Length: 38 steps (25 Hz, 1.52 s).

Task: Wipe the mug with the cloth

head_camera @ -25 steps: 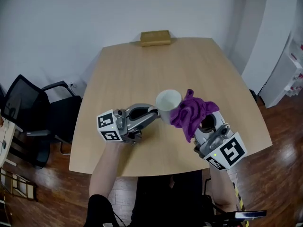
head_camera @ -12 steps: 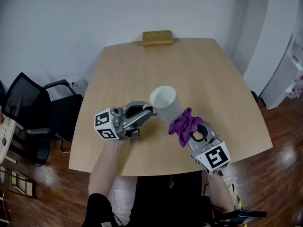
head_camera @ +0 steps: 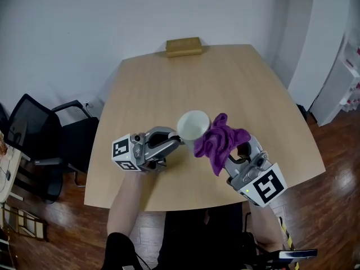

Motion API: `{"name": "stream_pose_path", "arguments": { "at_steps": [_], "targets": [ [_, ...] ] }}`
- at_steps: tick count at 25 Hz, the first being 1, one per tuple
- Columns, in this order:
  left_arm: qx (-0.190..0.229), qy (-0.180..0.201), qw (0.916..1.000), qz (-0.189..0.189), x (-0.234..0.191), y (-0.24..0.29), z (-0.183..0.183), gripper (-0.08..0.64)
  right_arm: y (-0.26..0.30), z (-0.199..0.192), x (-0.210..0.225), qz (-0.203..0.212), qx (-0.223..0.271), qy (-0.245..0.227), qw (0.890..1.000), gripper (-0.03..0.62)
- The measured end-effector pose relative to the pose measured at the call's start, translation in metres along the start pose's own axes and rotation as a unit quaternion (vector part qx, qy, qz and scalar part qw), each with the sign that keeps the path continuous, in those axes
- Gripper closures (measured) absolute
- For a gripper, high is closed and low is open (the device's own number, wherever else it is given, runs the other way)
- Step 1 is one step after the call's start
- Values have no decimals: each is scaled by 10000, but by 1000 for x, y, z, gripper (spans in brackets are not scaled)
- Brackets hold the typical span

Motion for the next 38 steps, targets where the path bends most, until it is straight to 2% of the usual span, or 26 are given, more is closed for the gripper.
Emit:
{"name": "stream_pose_path", "arguments": {
  "at_steps": [2,6,8,11,13,15,17,19,23,26,28,30,32,35,38],
  "targets": [
    [80,59,10000,10,-1,-3,6,494,-3,-24,-11,-28,-238,237,9994,511],
    [6,230,9997,-9,-1,-5,7,495,-20,-92,-20,-13,-1097,649,9918,509],
    [-6,257,9996,-127,3,-3,6,495,-32,-103,-13,-97,-1115,942,9892,509],
    [-76,321,9989,-330,11,-2,3,495,-42,-62,6,-178,-297,1147,9928,509],
    [-95,345,9982,-473,18,-3,2,495,-40,-16,11,13,398,973,9945,509],
    [-94,381,9974,-604,26,-3,2,495,-33,21,8,315,834,694,9936,509],
    [-46,390,9968,-702,31,-2,1,495,-22,34,-2,608,848,499,9933,509],
    [50,360,9964,-763,33,-3,2,495,-15,29,-14,758,734,509,9931,511],
    [223,373,9957,-814,32,-10,10,495,-22,-9,-23,664,512,539,9950,511],
    [205,440,9958,-776,30,-10,11,495,-28,-52,-33,682,-138,911,9934,511],
    [230,399,9951,-874,33,-11,12,497,-35,-73,-29,603,-466,884,9932,509],
    [200,392,9940,-1002,35,-14,10,497,-42,-67,-18,482,-311,916,9941,509],
    [93,427,9930,-1099,33,-20,4,497,-42,-38,-8,489,177,940,9942,509],
    [15,440,9915,-1221,34,-23,1,497,-33,22,-6,827,980,793,9886,509],
    [81,410,9901,-1339,41,-20,0,497,-21,49,-19,1270,1217,616,9825,509]
  ]
}}
Point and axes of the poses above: the fingertips, and each gripper's own axes: y forward along the fingers, x to its right, z out of its top, the point moved 1 cm from there along -y, backward along the fingers, and after that the axes turned 15 degrees about z, right-handed, at the moved point
